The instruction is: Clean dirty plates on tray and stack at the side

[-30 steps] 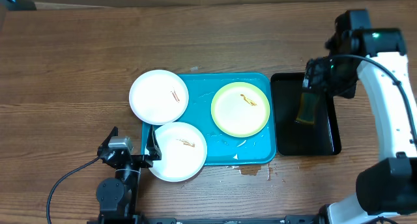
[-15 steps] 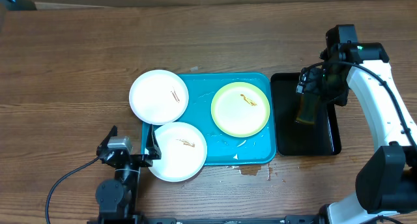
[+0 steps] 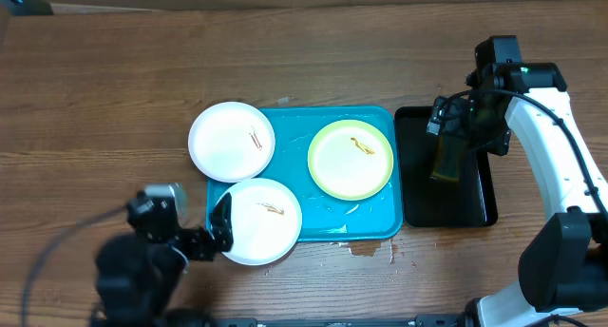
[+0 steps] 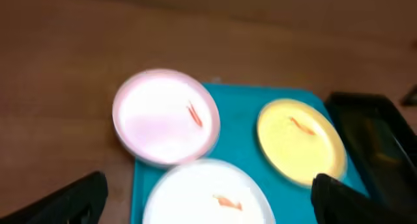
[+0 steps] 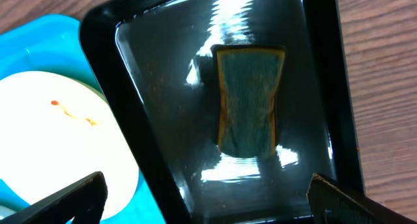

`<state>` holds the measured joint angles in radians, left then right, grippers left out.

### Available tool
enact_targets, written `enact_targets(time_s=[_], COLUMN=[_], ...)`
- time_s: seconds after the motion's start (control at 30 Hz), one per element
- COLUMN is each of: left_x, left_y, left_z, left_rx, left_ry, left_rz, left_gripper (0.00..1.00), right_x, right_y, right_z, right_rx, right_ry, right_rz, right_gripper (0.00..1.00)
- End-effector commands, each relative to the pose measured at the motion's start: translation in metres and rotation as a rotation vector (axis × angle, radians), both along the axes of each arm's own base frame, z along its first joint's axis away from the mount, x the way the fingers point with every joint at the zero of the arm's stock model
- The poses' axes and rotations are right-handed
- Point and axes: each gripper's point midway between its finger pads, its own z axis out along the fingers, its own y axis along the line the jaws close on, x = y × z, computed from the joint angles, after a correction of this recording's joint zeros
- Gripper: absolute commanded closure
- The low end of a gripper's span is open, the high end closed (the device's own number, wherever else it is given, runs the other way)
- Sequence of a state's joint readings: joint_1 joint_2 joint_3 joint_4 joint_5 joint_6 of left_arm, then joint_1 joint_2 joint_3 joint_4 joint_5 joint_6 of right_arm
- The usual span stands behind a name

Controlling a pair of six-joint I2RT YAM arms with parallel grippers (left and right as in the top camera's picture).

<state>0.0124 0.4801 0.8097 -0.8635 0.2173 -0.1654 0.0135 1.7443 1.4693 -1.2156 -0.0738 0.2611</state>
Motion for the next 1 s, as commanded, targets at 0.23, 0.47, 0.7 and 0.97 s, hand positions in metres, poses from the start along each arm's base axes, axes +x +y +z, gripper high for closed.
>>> enact_targets(time_s=[0.23, 0.47, 0.7, 0.97], left_x=[0.060, 0.124, 0.118, 0.139], left_y=[-0.071, -0.075, -0.091, -0.141], left_z=[0.080, 0.028, -0.045, -0.077], left_rx=[-0.302, -0.391, -0.200, -0.119], left_ry=[0.522, 0.723, 0.971, 0.926], left_rz=[-0.338, -0.258, -0.226, -0.378], left_gripper=[0.00, 0.00, 0.76, 0.60], right_x=[0.001, -0.001, 0.001, 0.006], right_y=[0.001, 0.001, 0.001, 0.000], right_z=[0.001, 0.001, 0.001, 0.001], right_rx=[0.010, 0.009, 0.009, 0.005], right_ry=[-0.005, 0.004, -0.005, -0.024], right_rz=[-0.002, -0.002, -0.002, 0.005], right_gripper=[0.00, 0.00, 0.00, 0.00])
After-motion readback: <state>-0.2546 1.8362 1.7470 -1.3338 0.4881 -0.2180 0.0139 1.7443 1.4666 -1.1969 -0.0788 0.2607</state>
